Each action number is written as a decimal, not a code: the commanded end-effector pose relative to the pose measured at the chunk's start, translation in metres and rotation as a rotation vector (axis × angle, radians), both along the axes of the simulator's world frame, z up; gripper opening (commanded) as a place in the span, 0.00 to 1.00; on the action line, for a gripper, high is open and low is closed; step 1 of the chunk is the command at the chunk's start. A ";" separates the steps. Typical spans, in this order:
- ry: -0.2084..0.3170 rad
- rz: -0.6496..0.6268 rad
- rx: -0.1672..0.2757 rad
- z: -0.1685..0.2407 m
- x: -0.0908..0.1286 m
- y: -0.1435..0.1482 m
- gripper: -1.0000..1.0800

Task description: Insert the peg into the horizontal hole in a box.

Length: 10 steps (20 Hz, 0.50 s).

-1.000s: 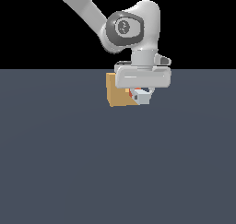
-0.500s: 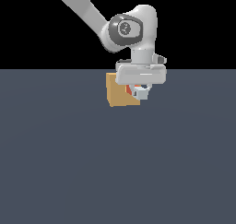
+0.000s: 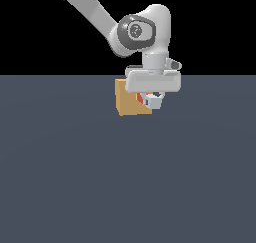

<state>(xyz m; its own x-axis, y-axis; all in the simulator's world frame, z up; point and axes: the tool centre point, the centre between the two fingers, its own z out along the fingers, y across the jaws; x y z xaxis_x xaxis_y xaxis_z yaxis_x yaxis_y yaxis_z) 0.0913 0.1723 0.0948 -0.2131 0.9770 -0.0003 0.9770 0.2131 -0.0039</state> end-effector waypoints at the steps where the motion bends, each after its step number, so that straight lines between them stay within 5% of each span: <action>1: -0.006 0.001 0.002 0.004 0.002 0.001 0.00; 10: -0.003 0.001 0.001 0.002 -0.004 0.018 0.00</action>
